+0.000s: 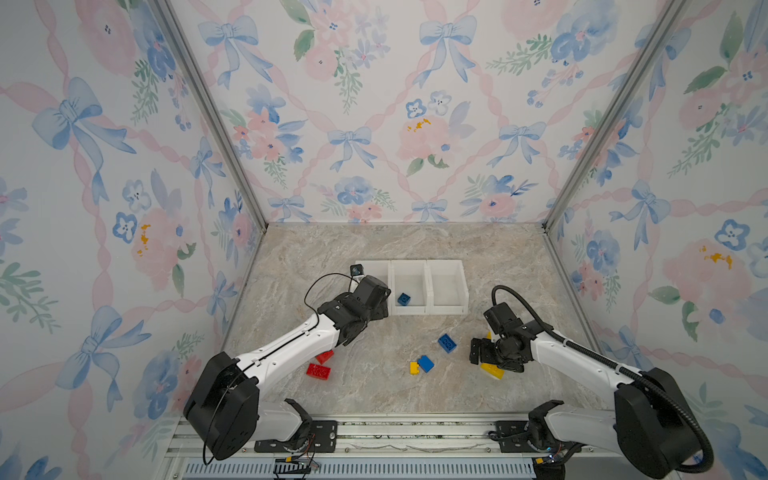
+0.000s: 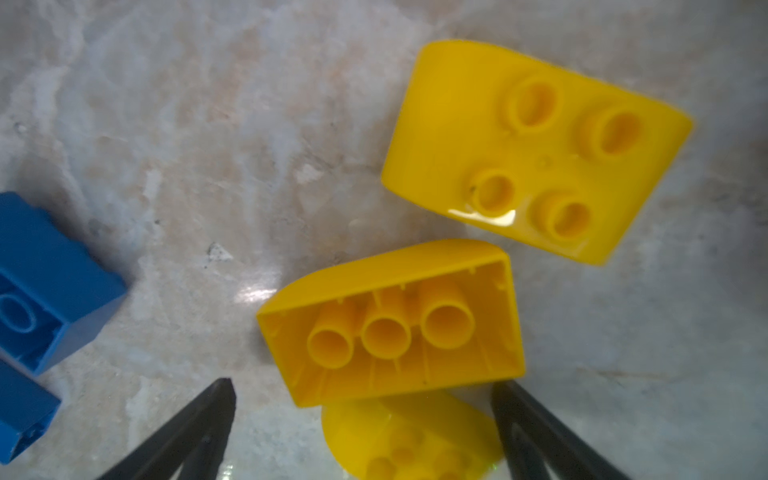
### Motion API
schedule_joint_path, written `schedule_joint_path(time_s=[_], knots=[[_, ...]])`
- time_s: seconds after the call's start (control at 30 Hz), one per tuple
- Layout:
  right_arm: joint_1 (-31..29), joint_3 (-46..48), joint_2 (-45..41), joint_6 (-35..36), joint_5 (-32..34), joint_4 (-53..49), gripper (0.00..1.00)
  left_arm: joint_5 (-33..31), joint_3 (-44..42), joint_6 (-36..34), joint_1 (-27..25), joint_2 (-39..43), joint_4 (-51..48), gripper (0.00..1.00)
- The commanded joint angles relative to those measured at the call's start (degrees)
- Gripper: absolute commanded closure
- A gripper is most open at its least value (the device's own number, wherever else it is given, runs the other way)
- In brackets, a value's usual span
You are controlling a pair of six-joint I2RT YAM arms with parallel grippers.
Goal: Sort the legos into containers by color
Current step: 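Close the right gripper on a yellow brick while the left gripper draws back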
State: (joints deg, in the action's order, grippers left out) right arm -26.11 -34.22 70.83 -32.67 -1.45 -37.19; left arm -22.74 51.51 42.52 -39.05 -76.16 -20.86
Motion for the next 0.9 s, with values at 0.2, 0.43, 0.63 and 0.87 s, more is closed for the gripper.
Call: schedule_joint_path(time_s=[0.2,0.43,0.63,0.87], knots=[[-5.84,-0.03,1.76,-2.75,4.43,-3.67,0.15,-1.47,-1.58,1.07,-0.33,2.42,-0.58,0.18],[-8.77,-1.60,3.72,-2.67,7.10,-4.91,0.33,-1.73,-1.75,0.98,-0.36,2.77,-0.63,0.18],[-10.45,-2.47,5.81,-2.23,8.30,-5.00,0.47,-1.76,-2.45,1.24,-0.32,3.31,-0.57,0.18],[-11.53,-2.61,5.99,-2.49,8.57,-5.26,0.59,-1.80,-3.65,1.98,-0.39,4.39,-0.61,0.18]])
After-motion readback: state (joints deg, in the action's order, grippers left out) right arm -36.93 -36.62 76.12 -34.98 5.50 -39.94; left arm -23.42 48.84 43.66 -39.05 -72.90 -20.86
